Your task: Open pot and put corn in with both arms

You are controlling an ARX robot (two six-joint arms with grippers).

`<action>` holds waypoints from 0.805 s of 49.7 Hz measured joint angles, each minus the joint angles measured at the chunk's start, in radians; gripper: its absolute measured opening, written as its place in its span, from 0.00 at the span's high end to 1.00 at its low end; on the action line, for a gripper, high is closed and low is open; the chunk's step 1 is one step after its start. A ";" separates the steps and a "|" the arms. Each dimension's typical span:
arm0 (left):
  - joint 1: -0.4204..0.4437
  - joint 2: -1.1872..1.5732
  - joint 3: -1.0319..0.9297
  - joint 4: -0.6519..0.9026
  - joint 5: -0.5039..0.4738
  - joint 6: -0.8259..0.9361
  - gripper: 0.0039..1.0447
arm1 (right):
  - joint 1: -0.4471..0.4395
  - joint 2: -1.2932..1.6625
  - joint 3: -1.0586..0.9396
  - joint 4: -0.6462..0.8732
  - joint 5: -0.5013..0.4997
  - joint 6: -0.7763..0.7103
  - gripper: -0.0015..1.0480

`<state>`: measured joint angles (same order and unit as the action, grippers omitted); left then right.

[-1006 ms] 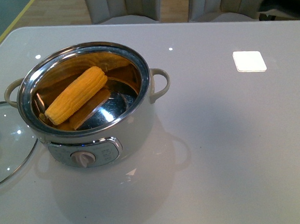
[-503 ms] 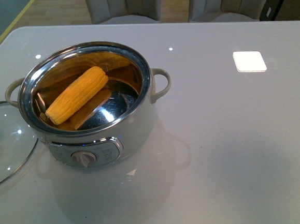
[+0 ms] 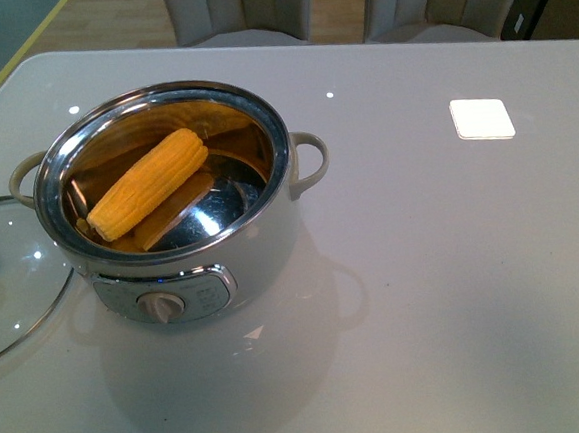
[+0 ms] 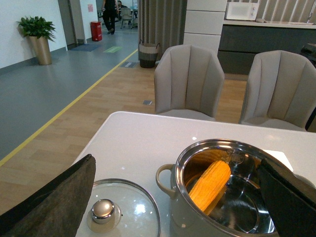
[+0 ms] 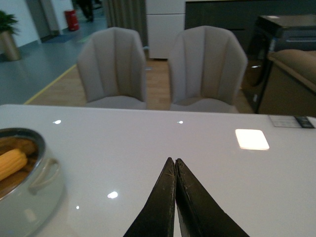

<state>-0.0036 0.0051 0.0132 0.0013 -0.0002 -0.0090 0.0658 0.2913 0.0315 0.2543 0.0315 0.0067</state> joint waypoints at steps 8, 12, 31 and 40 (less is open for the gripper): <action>0.000 0.000 0.000 0.000 0.001 0.000 0.06 | -0.059 -0.040 -0.011 -0.003 -0.028 0.000 0.98; 0.000 0.000 0.000 0.000 0.000 0.000 0.06 | -0.061 -0.060 -0.011 -0.022 -0.029 -0.001 0.98; 0.000 0.000 0.000 0.000 0.000 0.000 0.06 | -0.063 -0.280 -0.010 -0.249 -0.031 -0.001 0.98; 0.000 0.000 0.000 0.000 0.000 0.000 0.06 | -0.063 -0.283 -0.010 -0.253 -0.029 -0.001 0.98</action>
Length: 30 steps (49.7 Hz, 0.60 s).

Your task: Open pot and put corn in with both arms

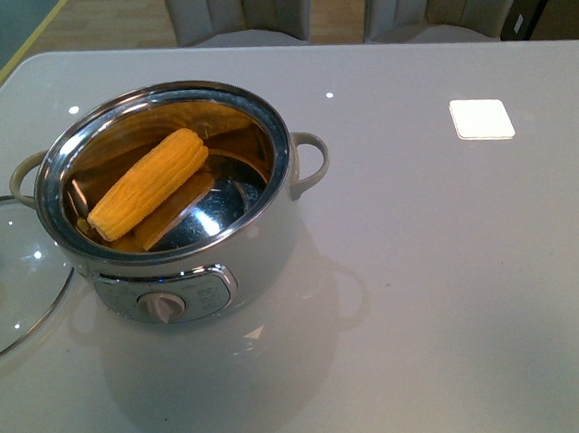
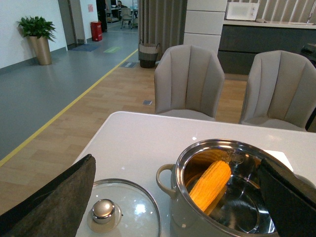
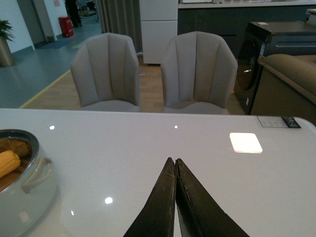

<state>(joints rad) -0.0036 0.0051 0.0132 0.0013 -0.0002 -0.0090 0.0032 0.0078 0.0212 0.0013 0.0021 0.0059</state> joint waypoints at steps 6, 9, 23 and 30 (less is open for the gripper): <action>0.000 0.000 0.000 0.000 0.000 0.000 0.06 | 0.000 -0.002 0.000 0.000 0.000 0.000 0.98; 0.000 0.000 0.000 0.000 0.000 0.000 0.06 | 0.000 -0.002 0.000 0.000 0.000 -0.001 0.93; 0.000 0.000 0.000 0.000 0.000 0.000 0.06 | 0.000 -0.002 0.000 0.000 0.000 -0.001 0.53; 0.000 0.000 0.000 0.000 0.000 0.000 0.06 | 0.000 -0.002 0.000 0.000 0.000 -0.001 0.33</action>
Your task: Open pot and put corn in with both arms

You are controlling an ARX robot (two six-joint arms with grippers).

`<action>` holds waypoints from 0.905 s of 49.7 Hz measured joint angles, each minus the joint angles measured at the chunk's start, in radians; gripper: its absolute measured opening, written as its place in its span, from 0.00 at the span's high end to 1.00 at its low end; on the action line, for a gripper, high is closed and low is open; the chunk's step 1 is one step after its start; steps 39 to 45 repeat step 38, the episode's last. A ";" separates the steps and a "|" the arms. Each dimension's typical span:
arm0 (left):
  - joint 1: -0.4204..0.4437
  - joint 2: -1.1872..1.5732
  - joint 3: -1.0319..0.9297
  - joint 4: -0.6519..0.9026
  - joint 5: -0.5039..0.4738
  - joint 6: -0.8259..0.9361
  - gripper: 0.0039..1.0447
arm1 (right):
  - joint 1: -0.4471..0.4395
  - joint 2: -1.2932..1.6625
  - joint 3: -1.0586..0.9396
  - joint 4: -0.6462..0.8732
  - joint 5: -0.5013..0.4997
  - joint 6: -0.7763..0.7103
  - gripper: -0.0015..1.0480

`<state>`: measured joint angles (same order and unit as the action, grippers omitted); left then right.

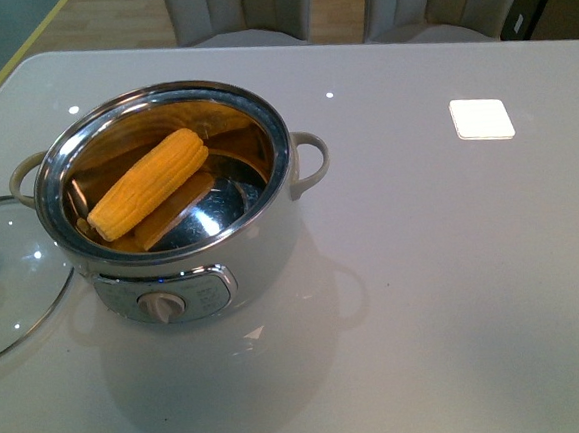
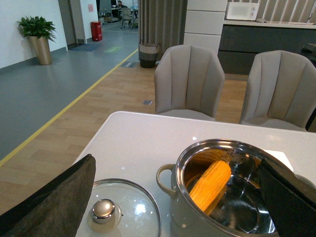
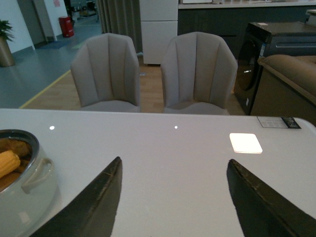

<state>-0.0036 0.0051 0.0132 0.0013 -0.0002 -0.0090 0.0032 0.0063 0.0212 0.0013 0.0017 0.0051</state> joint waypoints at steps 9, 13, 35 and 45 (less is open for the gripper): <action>0.000 0.000 0.000 0.000 0.000 0.000 0.06 | 0.000 0.000 0.000 0.000 0.000 0.000 0.07; 0.000 0.000 0.000 0.000 0.000 0.000 0.06 | 0.000 0.000 0.000 0.000 0.000 0.000 0.09; 0.000 0.000 0.000 0.000 0.000 0.000 0.06 | 0.000 0.000 0.000 0.000 0.000 0.000 0.08; 0.000 0.000 0.000 0.000 0.000 0.000 0.06 | 0.000 0.000 0.000 0.000 0.000 0.000 0.08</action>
